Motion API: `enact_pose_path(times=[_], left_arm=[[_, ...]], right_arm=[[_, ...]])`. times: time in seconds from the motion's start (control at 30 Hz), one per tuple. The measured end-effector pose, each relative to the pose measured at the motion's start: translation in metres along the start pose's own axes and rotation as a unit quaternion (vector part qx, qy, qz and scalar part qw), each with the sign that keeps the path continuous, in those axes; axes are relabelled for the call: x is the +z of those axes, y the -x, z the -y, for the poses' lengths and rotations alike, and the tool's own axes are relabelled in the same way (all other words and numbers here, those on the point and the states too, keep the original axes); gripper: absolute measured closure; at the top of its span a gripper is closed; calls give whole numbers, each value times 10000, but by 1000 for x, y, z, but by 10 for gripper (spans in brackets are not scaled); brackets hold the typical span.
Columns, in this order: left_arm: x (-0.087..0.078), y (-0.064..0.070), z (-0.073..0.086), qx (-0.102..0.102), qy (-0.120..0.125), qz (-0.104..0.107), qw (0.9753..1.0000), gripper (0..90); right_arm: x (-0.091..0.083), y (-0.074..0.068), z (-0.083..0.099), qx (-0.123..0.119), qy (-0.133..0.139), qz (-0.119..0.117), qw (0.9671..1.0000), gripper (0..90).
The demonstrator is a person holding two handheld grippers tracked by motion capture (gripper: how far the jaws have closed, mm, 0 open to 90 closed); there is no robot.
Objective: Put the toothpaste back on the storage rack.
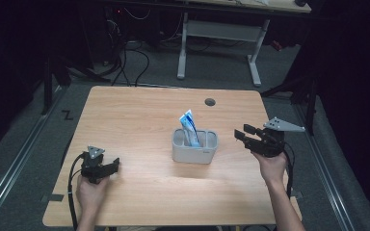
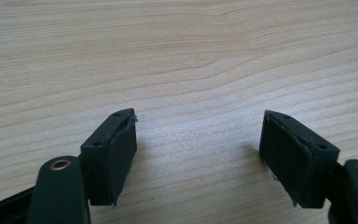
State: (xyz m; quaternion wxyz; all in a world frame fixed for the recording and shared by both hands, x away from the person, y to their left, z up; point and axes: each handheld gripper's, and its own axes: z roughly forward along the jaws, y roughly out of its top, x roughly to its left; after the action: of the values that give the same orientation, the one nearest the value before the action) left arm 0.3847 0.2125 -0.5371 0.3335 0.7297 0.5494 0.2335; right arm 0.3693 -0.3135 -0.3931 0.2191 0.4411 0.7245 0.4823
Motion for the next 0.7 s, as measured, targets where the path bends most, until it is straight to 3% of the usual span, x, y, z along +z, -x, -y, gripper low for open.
enact_pose_path(times=[0.7], left_arm=[[0, 0, 0, 9, -6, -5, 10000, 279]], right_arm=[[-6, 10, 19, 237, -11, 76, 9997, 497]])
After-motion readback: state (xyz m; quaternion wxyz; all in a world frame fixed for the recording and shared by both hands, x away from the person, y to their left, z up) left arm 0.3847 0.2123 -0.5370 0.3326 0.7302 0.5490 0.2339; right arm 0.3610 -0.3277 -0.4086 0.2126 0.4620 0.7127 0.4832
